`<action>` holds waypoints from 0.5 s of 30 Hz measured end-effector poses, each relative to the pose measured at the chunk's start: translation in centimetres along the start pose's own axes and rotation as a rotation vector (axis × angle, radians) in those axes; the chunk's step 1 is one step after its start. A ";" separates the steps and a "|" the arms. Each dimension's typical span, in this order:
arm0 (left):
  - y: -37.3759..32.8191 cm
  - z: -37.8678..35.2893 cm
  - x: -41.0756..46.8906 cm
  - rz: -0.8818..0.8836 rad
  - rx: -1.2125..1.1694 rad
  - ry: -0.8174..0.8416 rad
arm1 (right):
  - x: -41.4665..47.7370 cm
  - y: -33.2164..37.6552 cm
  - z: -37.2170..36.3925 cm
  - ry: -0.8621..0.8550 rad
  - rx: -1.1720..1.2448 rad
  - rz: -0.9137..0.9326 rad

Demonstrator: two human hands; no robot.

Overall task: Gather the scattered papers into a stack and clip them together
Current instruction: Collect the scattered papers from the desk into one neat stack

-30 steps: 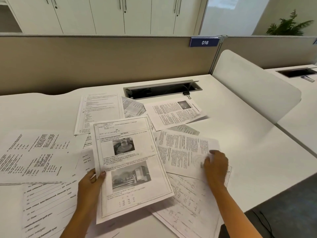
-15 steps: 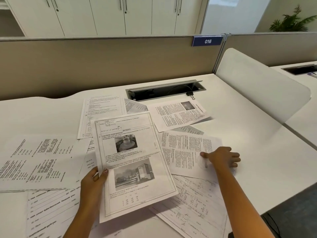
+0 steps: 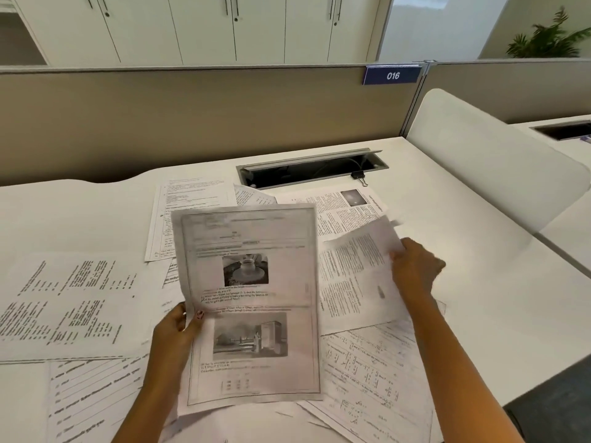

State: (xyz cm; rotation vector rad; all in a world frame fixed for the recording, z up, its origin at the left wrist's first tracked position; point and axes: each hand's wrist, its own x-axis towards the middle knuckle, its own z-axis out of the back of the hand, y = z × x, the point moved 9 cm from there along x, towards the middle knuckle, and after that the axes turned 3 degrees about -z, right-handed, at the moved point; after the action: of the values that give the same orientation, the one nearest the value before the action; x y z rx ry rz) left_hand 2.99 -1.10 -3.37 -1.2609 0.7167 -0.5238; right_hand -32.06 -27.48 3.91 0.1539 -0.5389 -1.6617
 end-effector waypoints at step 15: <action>-9.9 -1.8 0.6 -0.360 0.096 0.006 | -2.7 18.0 10.3 0.219 0.486 0.804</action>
State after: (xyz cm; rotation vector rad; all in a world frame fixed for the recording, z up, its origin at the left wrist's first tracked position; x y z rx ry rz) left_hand 2.39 -5.08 5.82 -1.3047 0.4639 -0.8455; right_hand -19.48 -23.52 20.15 0.4092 -0.7103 -0.7053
